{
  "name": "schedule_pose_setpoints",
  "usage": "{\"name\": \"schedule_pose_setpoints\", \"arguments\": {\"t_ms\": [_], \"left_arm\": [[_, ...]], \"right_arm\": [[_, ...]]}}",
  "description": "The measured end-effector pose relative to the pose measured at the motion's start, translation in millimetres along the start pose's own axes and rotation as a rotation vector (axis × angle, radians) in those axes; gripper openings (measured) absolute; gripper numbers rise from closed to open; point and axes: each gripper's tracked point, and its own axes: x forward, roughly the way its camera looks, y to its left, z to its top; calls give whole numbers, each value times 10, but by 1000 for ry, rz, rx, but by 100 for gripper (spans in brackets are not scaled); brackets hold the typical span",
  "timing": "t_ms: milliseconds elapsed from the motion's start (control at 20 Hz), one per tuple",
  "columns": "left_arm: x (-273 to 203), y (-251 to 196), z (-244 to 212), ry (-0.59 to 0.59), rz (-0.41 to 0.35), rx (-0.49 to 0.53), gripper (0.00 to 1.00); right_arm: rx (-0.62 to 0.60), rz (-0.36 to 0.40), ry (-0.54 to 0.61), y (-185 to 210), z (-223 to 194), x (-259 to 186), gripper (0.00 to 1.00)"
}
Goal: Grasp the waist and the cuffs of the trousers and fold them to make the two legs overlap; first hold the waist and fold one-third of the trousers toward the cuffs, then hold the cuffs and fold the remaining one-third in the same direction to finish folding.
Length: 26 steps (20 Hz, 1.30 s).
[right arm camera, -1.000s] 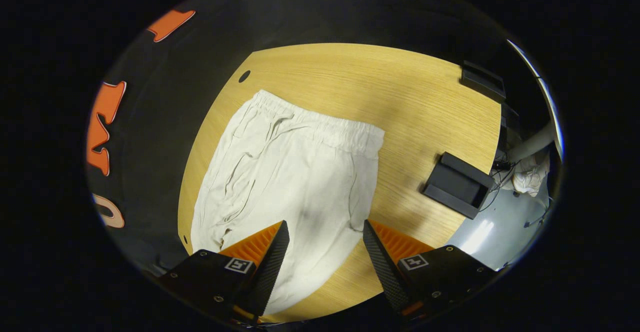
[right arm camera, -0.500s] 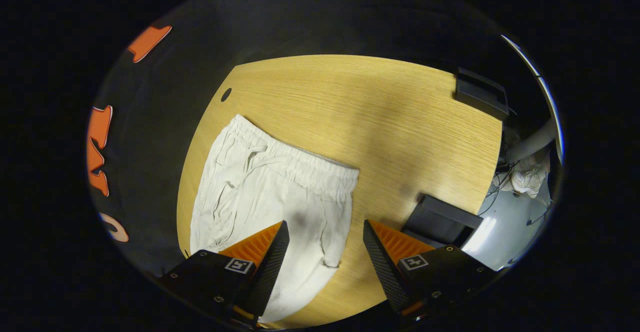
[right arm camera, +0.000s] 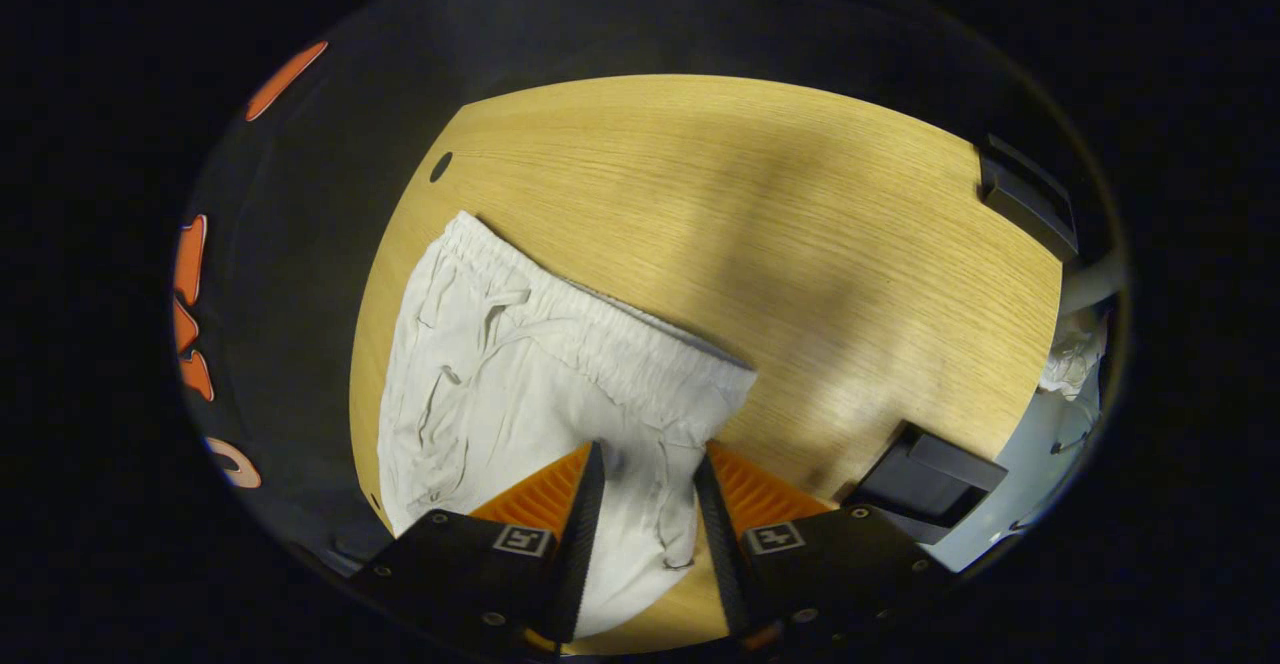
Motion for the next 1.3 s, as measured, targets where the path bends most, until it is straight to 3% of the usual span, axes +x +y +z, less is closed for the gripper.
{"name": "schedule_pose_setpoints", "arguments": {"t_ms": [50, 100, 150, 250, 350, 650, 1300], "left_arm": [[-29, -20, 35, -6, -2, 10, 7], [-23, -28, 26, 12, -9, 25, 12], [-3, -57, 61, 9, -27, 28, 11], [-17, -78, 68, 15, -48, 27, 7], [-72, -195, 111, 4, -113, 15, 7], [-323, -545, 302, -54, -237, 129, 7], [-634, -1598, 800, -106, -370, 298, 7]], "right_arm": [[8, 1, -7, 6, 6, 8, 36], [27, 3, -21, 15, 7, 18, 28], [42, -2, -38, 15, 16, 28, 12], [4, -7, -35, 26, -26, 22, 5], [-13, 20, -41, 119, 11, -43, 2], [-4, 84, -78, 345, 129, -231, 1], [7, 212, -109, 1015, 448, -436, 1]]}}
